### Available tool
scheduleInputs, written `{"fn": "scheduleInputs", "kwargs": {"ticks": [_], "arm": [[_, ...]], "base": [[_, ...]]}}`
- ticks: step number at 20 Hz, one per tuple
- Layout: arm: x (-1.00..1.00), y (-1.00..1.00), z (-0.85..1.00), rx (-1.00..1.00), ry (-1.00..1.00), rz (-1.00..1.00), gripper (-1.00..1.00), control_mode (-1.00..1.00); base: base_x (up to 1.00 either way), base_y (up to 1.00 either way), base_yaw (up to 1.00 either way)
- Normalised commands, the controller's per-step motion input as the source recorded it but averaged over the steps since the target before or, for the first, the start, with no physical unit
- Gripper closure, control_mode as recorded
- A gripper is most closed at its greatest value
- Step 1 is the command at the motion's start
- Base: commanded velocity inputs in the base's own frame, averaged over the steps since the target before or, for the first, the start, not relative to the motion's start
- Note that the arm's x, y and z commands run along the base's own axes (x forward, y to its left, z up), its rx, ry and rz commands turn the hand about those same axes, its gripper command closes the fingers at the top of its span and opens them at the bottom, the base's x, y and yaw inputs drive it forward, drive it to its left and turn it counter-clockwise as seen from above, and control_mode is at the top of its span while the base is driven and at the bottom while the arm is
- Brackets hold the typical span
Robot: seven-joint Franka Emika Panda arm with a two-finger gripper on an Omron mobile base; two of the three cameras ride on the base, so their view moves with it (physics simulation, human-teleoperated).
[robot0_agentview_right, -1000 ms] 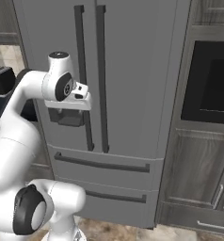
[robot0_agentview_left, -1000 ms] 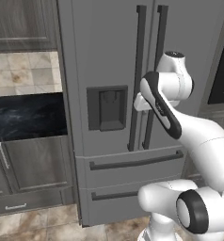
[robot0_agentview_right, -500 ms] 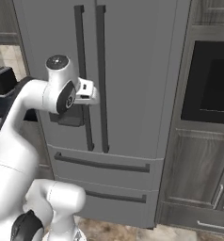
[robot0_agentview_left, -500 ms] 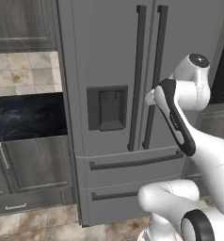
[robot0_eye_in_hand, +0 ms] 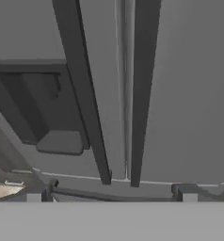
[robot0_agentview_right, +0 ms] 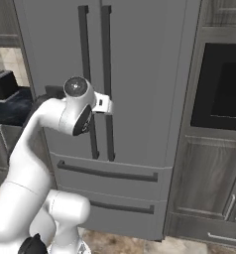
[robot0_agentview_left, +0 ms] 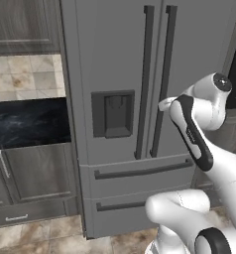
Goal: Retrieve the sausage and cheese from the fridge and place them on the cutting board on the counter.
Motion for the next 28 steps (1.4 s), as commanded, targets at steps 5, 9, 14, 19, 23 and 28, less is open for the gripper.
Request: {"fn": "scheduleInputs", "kwargs": {"ticks": [5,9,14,19,23,28], "arm": [[0.32,-0.16,0.23,0.09,0.1,-0.03,-1.0,-1.0],[0.5,-0.14,0.02,0.0,0.0,-0.08,-1.0,-1.0],[0.55,-0.04,0.0,0.0,-0.11,-0.08,-1.0,-1.0],[0.43,0.0,0.0,0.0,-0.15,-0.04,-1.0,-1.0],[0.45,-0.1,0.0,0.0,-0.06,-0.01,-1.0,-1.0],[0.45,-0.09,0.0,0.01,-0.01,0.0,-1.0,-1.0]], "base": [[0.0,0.0,0.0],[0.0,0.0,0.0],[0.0,0.0,0.0],[0.0,0.0,0.0],[0.0,0.0,0.0],[0.0,0.0,0.0]]}}
